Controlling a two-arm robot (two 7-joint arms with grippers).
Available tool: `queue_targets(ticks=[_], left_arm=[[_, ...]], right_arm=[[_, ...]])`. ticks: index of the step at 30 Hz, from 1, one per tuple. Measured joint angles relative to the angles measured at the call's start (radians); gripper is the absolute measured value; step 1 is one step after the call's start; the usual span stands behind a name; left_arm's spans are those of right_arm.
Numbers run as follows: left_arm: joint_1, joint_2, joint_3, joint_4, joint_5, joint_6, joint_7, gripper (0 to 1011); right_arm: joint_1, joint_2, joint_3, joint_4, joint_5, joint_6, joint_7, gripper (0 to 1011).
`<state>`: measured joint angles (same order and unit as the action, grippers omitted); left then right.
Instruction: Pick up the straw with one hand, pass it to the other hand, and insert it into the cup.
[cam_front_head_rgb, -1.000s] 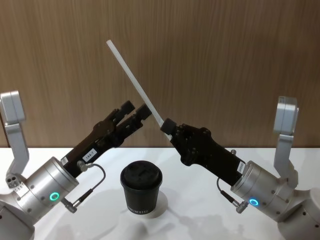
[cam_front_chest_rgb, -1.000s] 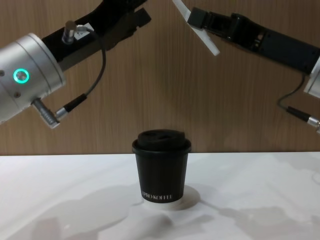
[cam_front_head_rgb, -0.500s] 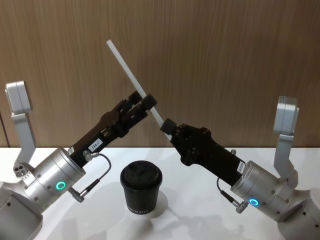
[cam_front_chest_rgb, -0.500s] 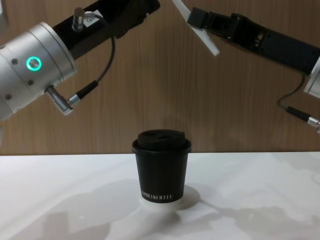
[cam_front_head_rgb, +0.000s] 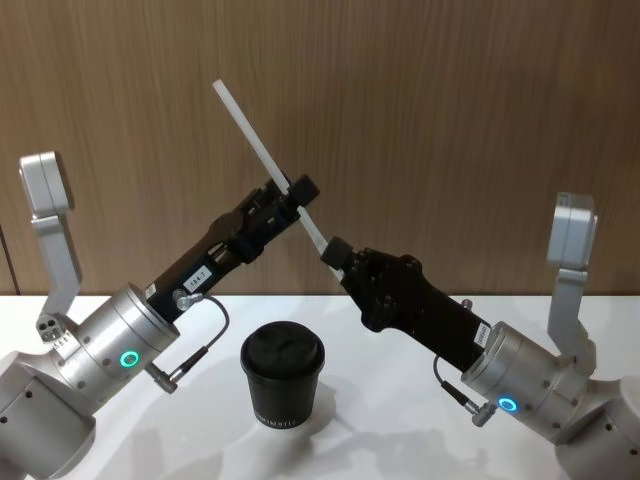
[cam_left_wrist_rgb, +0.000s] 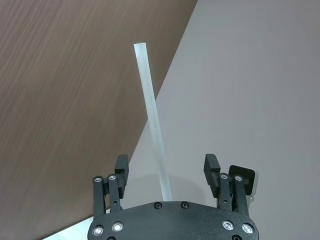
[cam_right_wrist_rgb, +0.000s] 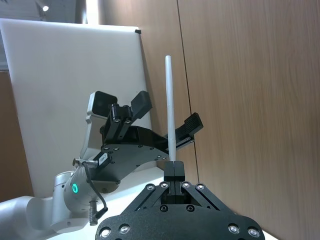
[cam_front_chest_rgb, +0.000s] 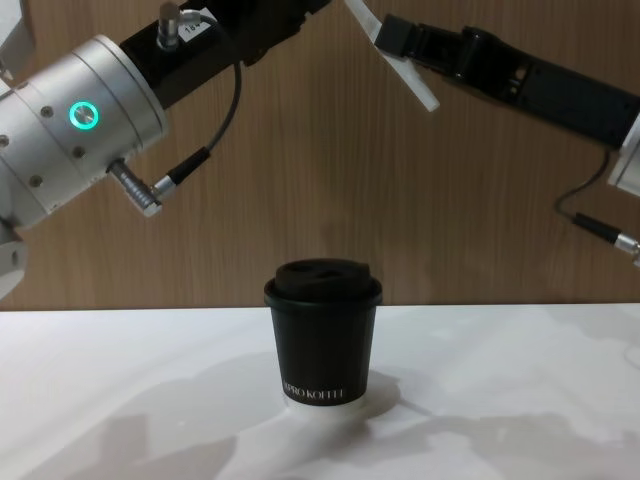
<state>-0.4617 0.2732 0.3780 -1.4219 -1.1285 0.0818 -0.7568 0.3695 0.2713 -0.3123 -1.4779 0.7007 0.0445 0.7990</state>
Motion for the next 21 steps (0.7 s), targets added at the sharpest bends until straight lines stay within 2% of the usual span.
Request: queue_targets(ticks=[3, 6, 7, 8, 9, 21], left_arm=[[-0.004, -0.001, 0.002, 0.003, -0.004, -0.001, -0.001, 925], [-0.006, -0.001, 0.003, 0.005, -0.007, -0.004, -0.003, 823], [-0.007, -0.001, 0.004, 0.005, -0.007, -0.005, -0.003, 823], [-0.008, -0.001, 0.004, 0.006, -0.008, -0.008, -0.005, 764], [-0.008, -0.001, 0.005, 0.007, -0.009, -0.009, -0.005, 755], [-0.010, 0.007, 0.007, 0.013, -0.019, -0.024, -0.008, 361]], right_arm=[[0.000, 0.000, 0.000, 0.000, 0.000, 0.000, 0.000, 0], [0.000, 0.000, 0.000, 0.000, 0.000, 0.000, 0.000, 0], [0.000, 0.000, 0.000, 0.000, 0.000, 0.000, 0.000, 0], [0.000, 0.000, 0.000, 0.000, 0.000, 0.000, 0.000, 0], [0.000, 0.000, 0.000, 0.000, 0.000, 0.000, 0.000, 0], [0.000, 0.000, 0.000, 0.000, 0.000, 0.000, 0.000, 0]])
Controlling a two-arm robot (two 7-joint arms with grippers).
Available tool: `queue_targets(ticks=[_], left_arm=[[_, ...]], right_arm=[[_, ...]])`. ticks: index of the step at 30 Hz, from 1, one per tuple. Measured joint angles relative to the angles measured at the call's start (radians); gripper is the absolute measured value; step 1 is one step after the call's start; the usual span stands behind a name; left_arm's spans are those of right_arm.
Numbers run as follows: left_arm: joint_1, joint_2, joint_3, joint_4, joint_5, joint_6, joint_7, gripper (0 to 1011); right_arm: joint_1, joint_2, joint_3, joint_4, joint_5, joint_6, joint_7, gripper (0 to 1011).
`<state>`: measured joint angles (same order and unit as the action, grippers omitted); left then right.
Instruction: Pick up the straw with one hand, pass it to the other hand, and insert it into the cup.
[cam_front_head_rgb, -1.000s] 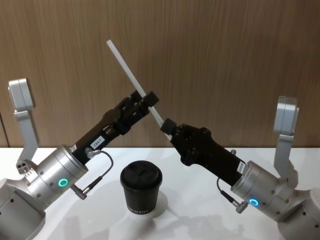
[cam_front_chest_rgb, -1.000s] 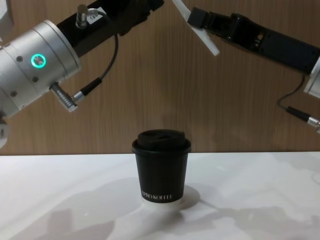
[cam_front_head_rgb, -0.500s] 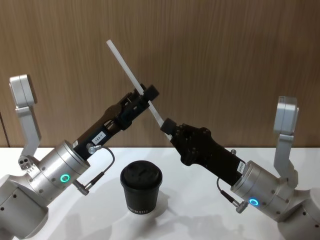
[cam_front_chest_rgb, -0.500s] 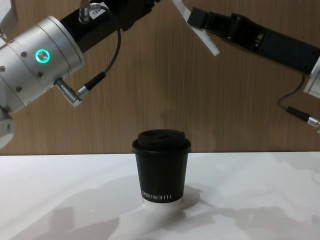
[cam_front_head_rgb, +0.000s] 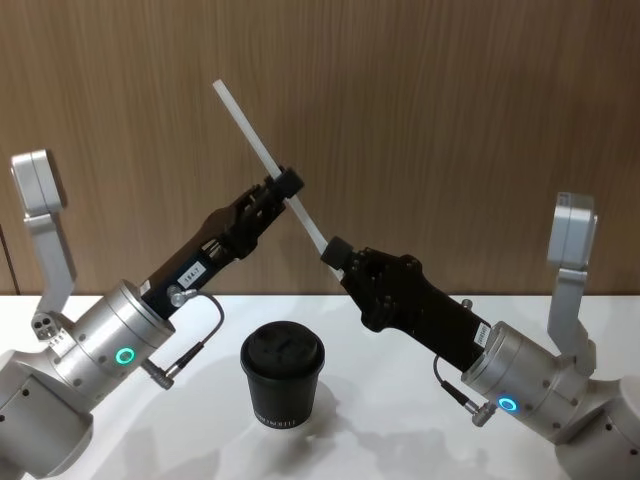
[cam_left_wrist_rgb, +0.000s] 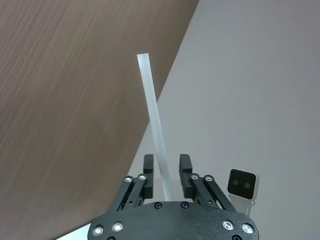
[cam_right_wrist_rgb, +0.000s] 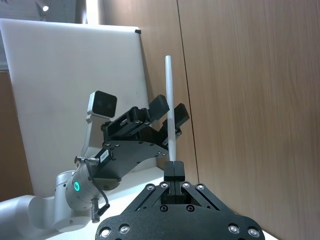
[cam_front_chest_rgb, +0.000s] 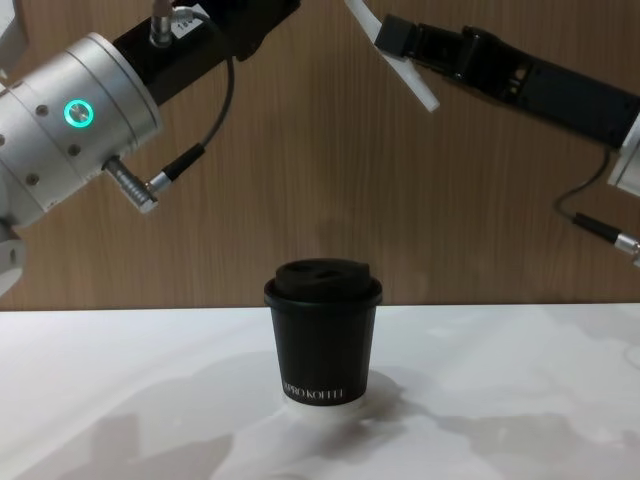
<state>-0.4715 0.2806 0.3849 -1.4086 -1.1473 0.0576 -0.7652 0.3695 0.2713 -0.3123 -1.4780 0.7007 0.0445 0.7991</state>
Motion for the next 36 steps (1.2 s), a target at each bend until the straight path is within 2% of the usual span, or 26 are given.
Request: queue_targets(ticks=[5, 9, 14, 23, 26, 28, 30, 31, 34, 36], left_arm=[[0.000, 0.004, 0.000, 0.002, -0.005, -0.006, 0.000, 180], [0.001, 0.007, 0.001, 0.003, -0.009, -0.008, 0.002, 84], [0.003, 0.010, 0.001, 0.006, -0.014, -0.011, 0.006, 38], [0.006, 0.018, 0.001, 0.011, -0.020, -0.017, 0.020, 12], [0.006, 0.022, 0.000, 0.013, -0.025, -0.022, 0.026, 12], [0.007, 0.023, 0.001, 0.014, -0.027, -0.023, 0.030, 13], [0.007, 0.025, 0.001, 0.014, -0.027, -0.024, 0.032, 12], [0.008, 0.025, 0.002, 0.015, -0.028, -0.026, 0.033, 13], [0.008, 0.027, 0.003, 0.016, -0.029, -0.028, 0.036, 13], [0.008, 0.028, 0.004, 0.016, -0.029, -0.030, 0.037, 12]], right_arm=[[0.000, 0.000, 0.000, 0.000, 0.000, 0.000, 0.000, 0], [0.000, 0.000, 0.000, 0.000, 0.000, 0.000, 0.000, 0], [0.000, 0.000, 0.000, 0.000, 0.000, 0.000, 0.000, 0], [0.000, 0.000, 0.000, 0.000, 0.000, 0.000, 0.000, 0], [0.000, 0.001, 0.001, 0.000, 0.000, 0.000, 0.000, 38], [0.000, 0.001, 0.000, 0.000, 0.000, 0.000, 0.000, 118], [0.000, 0.000, 0.001, 0.000, 0.000, 0.000, 0.000, 152], [0.000, 0.000, 0.000, 0.000, 0.000, 0.000, 0.000, 207], [0.000, 0.000, 0.000, 0.000, 0.000, 0.000, 0.000, 258], [0.000, 0.000, 0.000, 0.000, 0.000, 0.000, 0.000, 340]])
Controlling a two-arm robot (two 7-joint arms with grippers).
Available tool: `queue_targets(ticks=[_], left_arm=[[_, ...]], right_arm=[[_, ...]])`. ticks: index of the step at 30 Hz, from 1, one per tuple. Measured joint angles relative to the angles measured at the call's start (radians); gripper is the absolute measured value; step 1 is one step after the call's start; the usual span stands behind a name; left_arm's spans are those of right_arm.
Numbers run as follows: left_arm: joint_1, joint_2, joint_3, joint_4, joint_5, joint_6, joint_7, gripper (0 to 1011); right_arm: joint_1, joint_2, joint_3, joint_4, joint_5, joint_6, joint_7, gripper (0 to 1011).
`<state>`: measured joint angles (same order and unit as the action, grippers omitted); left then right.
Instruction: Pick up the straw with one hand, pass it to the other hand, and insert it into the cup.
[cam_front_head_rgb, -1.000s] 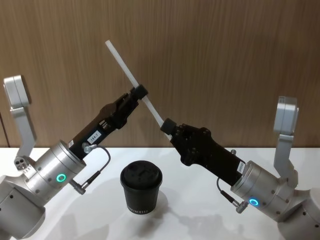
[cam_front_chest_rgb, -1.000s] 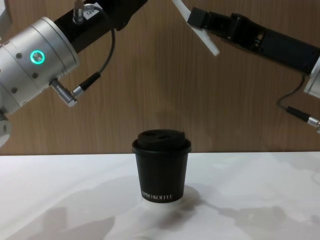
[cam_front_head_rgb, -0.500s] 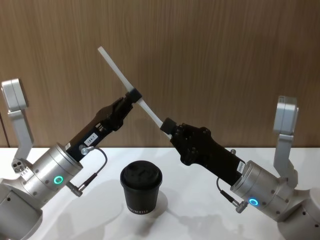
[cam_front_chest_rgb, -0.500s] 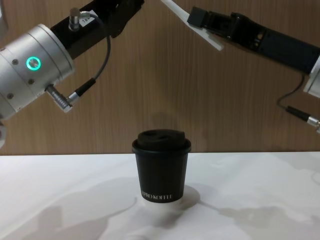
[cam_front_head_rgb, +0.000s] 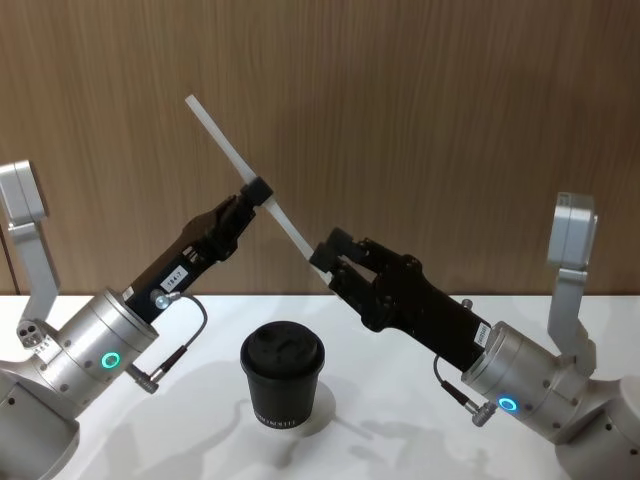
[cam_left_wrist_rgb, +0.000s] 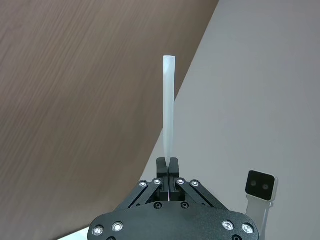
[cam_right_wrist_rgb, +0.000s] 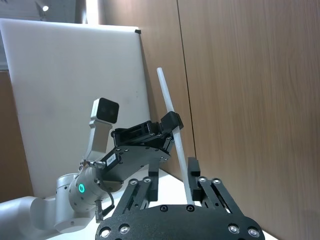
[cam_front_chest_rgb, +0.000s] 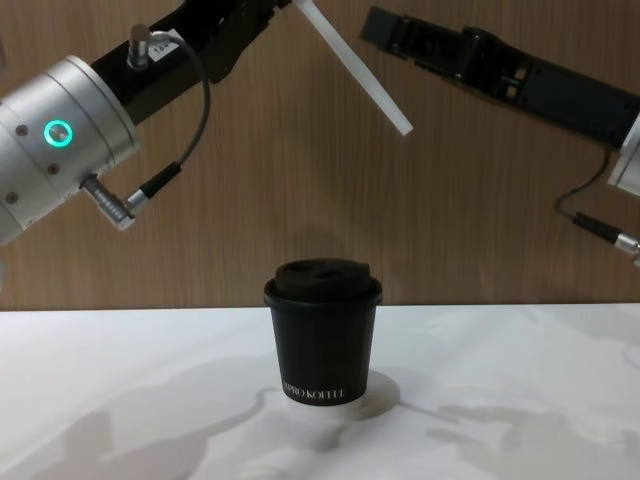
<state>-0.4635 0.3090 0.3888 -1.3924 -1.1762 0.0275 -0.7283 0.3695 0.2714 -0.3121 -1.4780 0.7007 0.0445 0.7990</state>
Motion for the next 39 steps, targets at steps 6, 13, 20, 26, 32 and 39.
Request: queue_targets(ticks=[6, 13, 20, 26, 32, 39], left_arm=[[0.001, 0.008, 0.006, -0.003, 0.007, -0.011, 0.013, 12], [0.004, 0.028, 0.022, -0.025, 0.055, -0.037, 0.046, 12], [0.010, 0.057, 0.039, -0.060, 0.123, -0.066, 0.082, 12], [0.019, 0.085, 0.053, -0.095, 0.194, -0.084, 0.121, 12], [0.027, 0.105, 0.061, -0.127, 0.254, -0.097, 0.160, 12], [0.034, 0.121, 0.063, -0.153, 0.311, -0.108, 0.202, 12]], right_arm=[[0.000, 0.000, 0.000, 0.000, 0.000, 0.000, 0.000, 513], [0.000, 0.000, 0.000, 0.000, 0.000, 0.000, 0.000, 739], [0.000, 0.000, 0.000, 0.000, 0.000, 0.000, 0.000, 935], [0.000, 0.000, 0.000, 0.000, 0.000, 0.000, 0.000, 1001], [0.000, 0.000, 0.000, 0.000, 0.000, 0.000, 0.000, 1001], [0.000, 0.000, 0.000, 0.000, 0.000, 0.000, 0.000, 1001]])
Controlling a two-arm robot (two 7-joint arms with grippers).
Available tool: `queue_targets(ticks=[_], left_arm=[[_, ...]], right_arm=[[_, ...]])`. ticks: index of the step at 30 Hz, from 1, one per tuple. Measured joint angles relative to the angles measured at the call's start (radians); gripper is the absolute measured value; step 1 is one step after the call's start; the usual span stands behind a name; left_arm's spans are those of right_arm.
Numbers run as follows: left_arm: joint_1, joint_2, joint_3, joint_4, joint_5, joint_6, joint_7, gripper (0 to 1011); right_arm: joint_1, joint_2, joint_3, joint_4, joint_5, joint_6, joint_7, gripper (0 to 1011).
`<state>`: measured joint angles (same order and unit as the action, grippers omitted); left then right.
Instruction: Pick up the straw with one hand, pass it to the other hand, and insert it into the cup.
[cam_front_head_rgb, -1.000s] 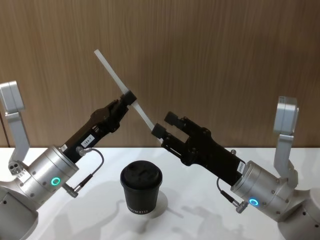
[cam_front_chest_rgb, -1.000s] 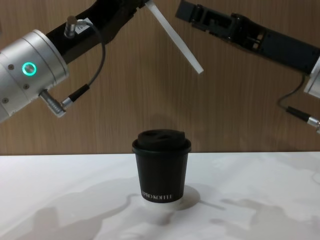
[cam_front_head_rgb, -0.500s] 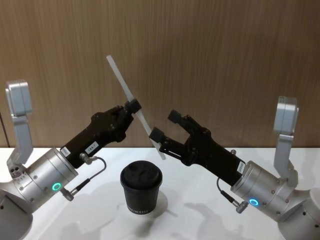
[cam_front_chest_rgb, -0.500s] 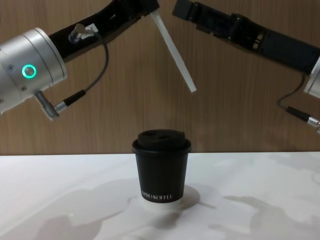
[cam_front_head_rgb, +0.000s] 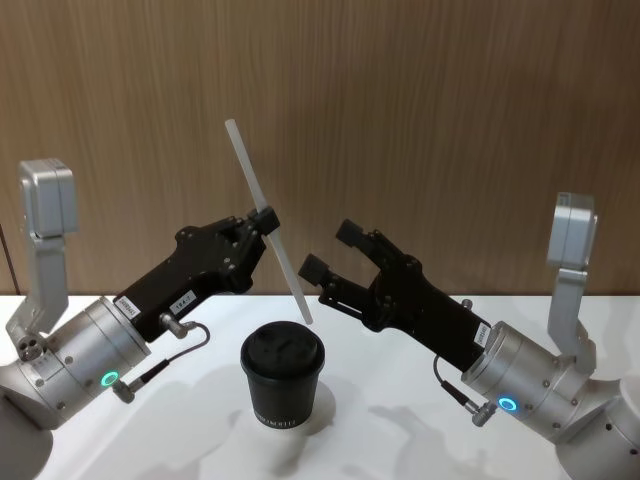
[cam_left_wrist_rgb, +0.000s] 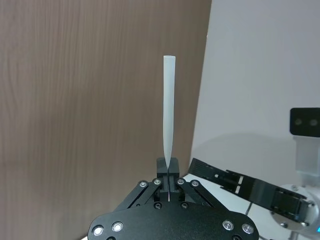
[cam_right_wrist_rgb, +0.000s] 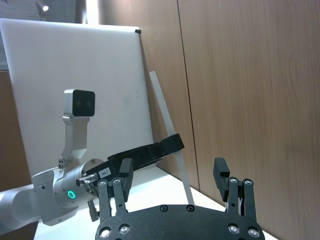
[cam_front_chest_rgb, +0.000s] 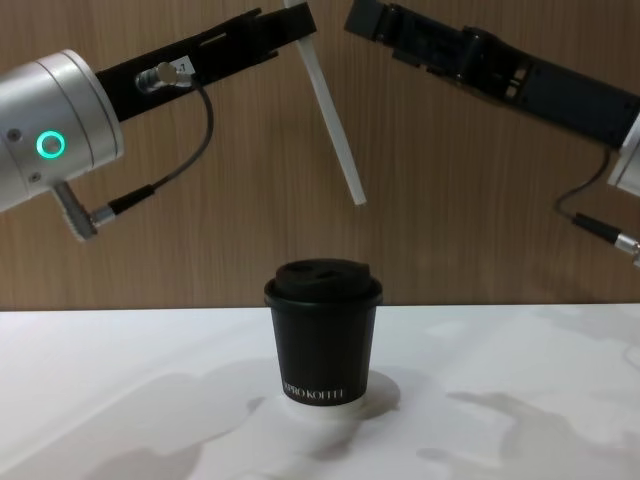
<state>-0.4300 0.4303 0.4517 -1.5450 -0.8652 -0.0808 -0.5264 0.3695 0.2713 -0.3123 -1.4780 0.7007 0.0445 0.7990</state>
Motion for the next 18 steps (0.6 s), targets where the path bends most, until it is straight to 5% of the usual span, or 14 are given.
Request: queue_targets(ticks=[18], left_arm=[[0.005, 0.008, -0.005, -0.029, 0.137, -0.003, 0.139, 12]], right_arm=[[0.000, 0.000, 0.000, 0.000, 0.000, 0.000, 0.000, 1001]])
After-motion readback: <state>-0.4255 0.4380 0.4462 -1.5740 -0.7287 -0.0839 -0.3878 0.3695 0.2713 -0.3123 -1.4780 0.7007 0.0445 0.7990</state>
